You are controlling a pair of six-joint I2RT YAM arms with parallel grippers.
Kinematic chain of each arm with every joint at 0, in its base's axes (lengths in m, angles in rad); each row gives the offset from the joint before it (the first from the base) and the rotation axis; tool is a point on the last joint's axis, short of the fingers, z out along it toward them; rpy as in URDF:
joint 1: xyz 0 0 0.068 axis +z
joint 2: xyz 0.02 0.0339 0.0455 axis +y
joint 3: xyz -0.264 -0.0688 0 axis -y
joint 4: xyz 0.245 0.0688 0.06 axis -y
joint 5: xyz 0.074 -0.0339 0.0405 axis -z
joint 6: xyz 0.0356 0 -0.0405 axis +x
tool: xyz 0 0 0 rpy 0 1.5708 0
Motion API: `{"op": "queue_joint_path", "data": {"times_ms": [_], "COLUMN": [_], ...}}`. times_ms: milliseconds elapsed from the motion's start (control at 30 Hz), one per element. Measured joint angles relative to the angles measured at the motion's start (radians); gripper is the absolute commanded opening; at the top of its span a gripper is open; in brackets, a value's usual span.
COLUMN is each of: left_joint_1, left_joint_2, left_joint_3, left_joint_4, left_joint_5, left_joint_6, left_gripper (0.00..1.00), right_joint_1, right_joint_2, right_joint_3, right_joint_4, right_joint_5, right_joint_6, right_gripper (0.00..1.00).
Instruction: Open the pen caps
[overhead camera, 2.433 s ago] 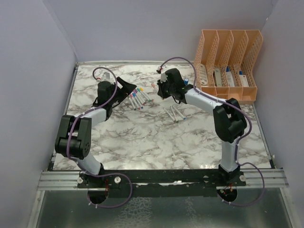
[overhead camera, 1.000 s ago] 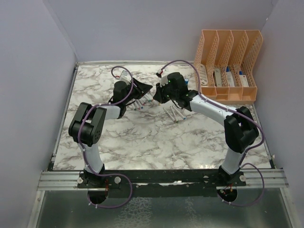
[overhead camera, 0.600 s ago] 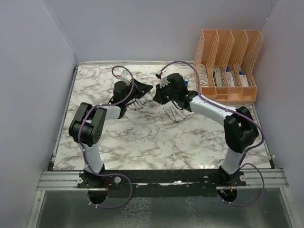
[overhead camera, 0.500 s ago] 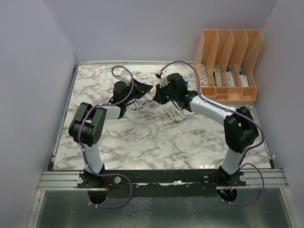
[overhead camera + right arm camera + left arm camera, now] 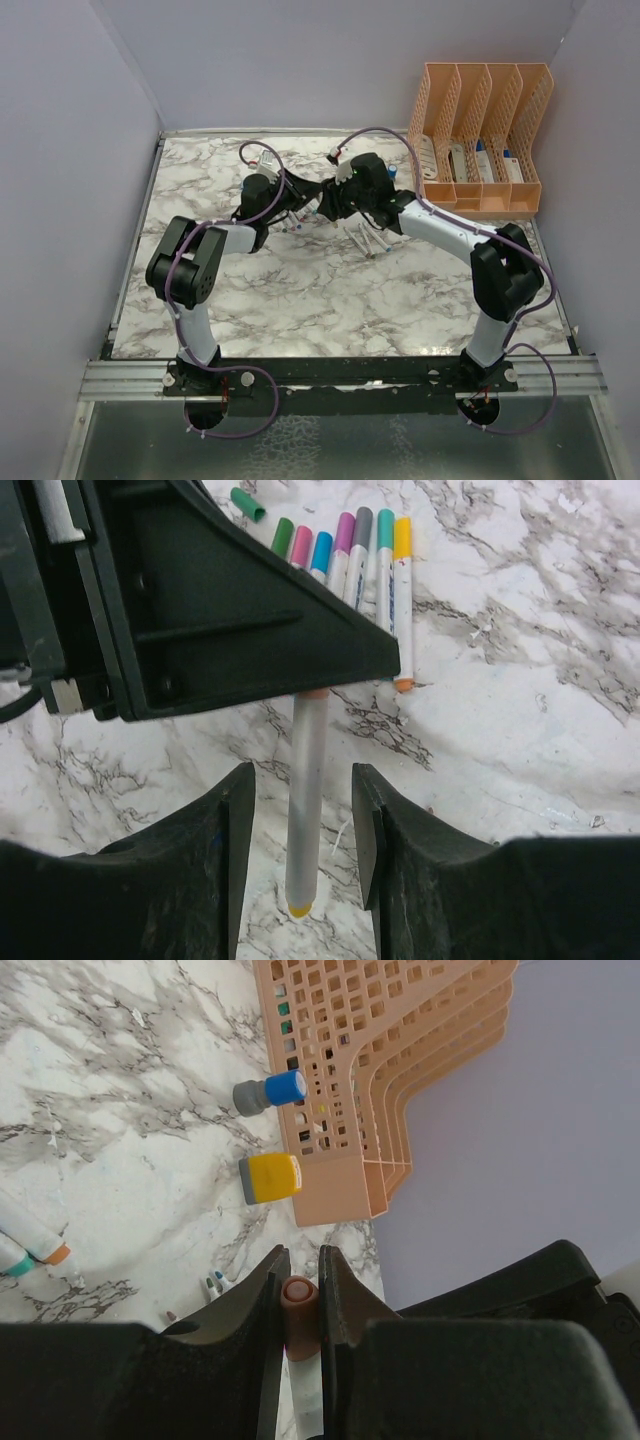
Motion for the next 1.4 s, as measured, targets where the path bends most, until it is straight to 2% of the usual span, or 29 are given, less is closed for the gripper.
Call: {"op": "queue_joint_path", "data": {"times_ms": [500, 567, 733, 767, 1033, 1167, 1333, 1400], "left_joint_1": [-0.044, -0.045, -0.045, -0.045, -0.045, -0.032, -0.022, 0.006], "left_joint_2": [0.0, 0.0, 0.0, 0.0, -0.001, -0.001, 0.005, 0.016], "left_joint_3": [0.0, 0.0, 0.0, 0.0, 0.001, 0.04, 0.14, 0.193], "left_joint_4": [0.0, 0.0, 0.0, 0.0, 0.002, -0.056, -0.15, -0.151], "left_joint_5": [0.001, 0.001, 0.001, 0.0, -0.001, 0.008, 0.075, 0.052], "left_joint_6": [-0.002, -0.003, -0.004, -0.004, -0.002, 0.018, 0.048, 0.062], "left_gripper": [0.0, 0.0, 0.0, 0.0, 0.0, 0.0, 0.0, 0.0], "right_joint_1": [0.0, 0.0, 0.0, -0.003, -0.005, -0.007, -0.014, -0.012], "right_joint_2": [0.042, 0.045, 0.045, 0.045, 0.045, 0.038, -0.031, -0.087], "right_joint_3": [0.038, 0.038, 0.038, 0.038, 0.038, 0.018, -0.071, -0.147], "right_joint_4": [0.001, 0.001, 0.001, 0.001, 0.0, 0.023, 0.117, 0.082], "right_joint_5": [0.001, 0.001, 0.011, 0.017, 0.023, 0.034, 0.063, 0.055], "right_joint_6": [0.0, 0.0, -0.001, 0.0, 0.002, 0.0, 0.001, 0.003], "right_gripper": [0.36, 0.31, 0.04, 0.02, 0.01, 0.01, 0.01, 0.02]}}
